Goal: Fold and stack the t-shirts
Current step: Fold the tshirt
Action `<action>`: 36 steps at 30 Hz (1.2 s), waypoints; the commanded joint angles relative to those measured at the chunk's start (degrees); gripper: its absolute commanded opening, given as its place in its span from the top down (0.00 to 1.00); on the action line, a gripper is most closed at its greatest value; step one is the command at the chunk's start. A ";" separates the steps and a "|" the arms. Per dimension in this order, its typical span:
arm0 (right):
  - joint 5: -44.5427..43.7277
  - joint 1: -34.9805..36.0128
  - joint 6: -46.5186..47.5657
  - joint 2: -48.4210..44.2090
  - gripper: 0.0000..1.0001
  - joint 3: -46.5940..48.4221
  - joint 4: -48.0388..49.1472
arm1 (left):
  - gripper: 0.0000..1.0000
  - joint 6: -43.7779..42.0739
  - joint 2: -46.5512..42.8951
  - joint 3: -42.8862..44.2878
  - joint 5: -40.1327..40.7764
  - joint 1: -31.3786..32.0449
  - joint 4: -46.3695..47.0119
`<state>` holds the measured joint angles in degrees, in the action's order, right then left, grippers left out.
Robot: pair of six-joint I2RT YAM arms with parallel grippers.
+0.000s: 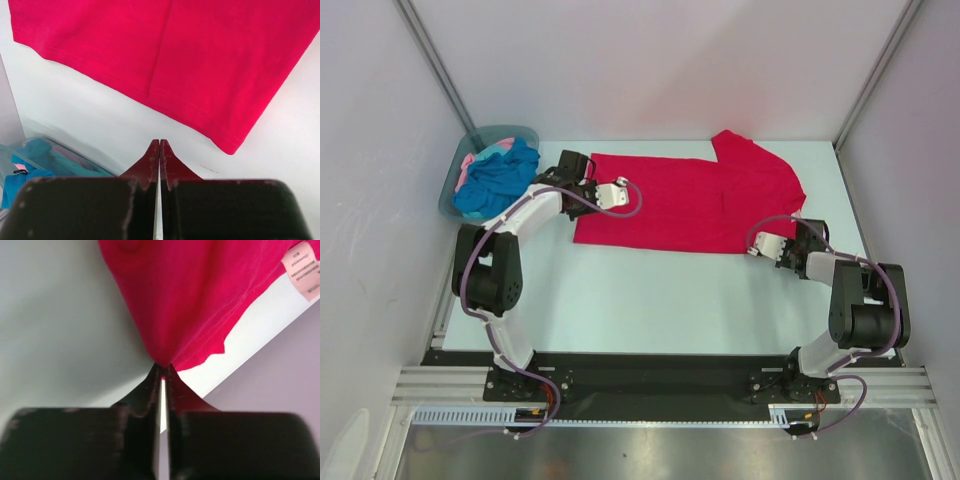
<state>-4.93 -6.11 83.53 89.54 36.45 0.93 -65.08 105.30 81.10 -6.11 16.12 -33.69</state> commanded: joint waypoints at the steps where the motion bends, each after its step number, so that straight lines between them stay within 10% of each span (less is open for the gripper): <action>1: 0.62 -0.48 -0.21 0.73 0.99 -0.59 -1.46 | 1.00 -1.54 -1.23 2.48 0.04 -0.21 0.47; 34: 3.26 -5.58 15.88 -21.59 0.99 -5.68 -34.06 | 1.00 -11.47 -0.88 3.98 -1.18 -0.91 -0.15; 36: 3.17 -5.58 15.88 -21.95 0.62 -5.77 -34.68 | 1.00 -12.26 -1.14 3.72 -1.53 -0.91 -0.32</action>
<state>-0.67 -11.18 97.78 69.10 31.27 -29.34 -74.56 105.34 83.33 -5.78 15.57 -33.63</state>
